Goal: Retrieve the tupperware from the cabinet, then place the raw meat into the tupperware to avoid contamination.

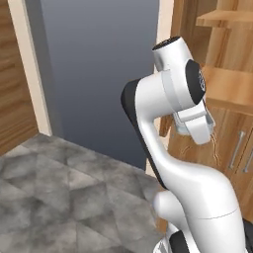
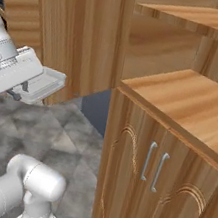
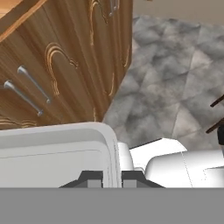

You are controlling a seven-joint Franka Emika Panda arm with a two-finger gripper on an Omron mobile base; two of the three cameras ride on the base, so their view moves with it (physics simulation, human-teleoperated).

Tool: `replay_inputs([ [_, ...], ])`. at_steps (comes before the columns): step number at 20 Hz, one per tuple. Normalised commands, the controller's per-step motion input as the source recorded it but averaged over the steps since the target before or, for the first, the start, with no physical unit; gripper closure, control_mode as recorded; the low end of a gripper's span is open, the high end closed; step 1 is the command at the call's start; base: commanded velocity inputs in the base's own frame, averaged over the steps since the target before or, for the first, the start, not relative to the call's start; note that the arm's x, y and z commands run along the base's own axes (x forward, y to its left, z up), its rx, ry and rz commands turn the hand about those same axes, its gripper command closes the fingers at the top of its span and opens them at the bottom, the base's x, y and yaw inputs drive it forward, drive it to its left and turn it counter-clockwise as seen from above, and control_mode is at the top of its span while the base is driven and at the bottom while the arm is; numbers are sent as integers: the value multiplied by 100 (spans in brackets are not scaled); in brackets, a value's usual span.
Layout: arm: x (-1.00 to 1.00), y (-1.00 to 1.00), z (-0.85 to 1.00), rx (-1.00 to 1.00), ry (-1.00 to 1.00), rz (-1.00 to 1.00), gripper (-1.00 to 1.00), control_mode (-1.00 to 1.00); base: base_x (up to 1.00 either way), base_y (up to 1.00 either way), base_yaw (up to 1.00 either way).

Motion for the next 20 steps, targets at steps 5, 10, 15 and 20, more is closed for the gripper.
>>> replay_inputs([
  [5,0,0,0,0,0,0,100,100,-46,-1,42],
  [10,0,0,0,0,0,0,100,100,-54,8,37],
  [15,0,0,0,0,0,0,100,100,-49,34,37],
  [20,0,0,0,0,0,0,100,100,-36,44,40],
])
